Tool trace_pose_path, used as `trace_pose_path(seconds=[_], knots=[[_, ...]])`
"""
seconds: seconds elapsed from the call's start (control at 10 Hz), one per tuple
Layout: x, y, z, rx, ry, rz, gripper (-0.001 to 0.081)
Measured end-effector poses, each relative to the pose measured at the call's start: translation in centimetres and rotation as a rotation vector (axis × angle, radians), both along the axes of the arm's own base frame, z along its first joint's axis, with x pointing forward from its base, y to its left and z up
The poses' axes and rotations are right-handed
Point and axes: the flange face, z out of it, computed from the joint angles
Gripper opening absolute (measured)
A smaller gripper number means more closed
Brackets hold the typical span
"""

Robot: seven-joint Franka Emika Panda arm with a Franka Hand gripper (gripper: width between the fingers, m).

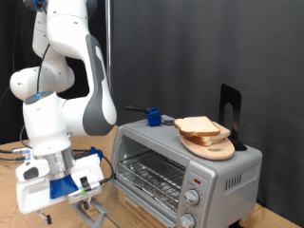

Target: Make a piece of toast with the oven

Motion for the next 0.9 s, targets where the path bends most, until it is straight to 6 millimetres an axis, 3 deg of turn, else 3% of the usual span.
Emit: trace_pose_path(seconds=[0.5, 0.9], knots=[[1.1, -0.3, -3.2, -0.029, 0.025, -0.016, 0.0808], [0.6, -0.6, -4.0, -0.052, 0.013, 0.121, 0.0808]])
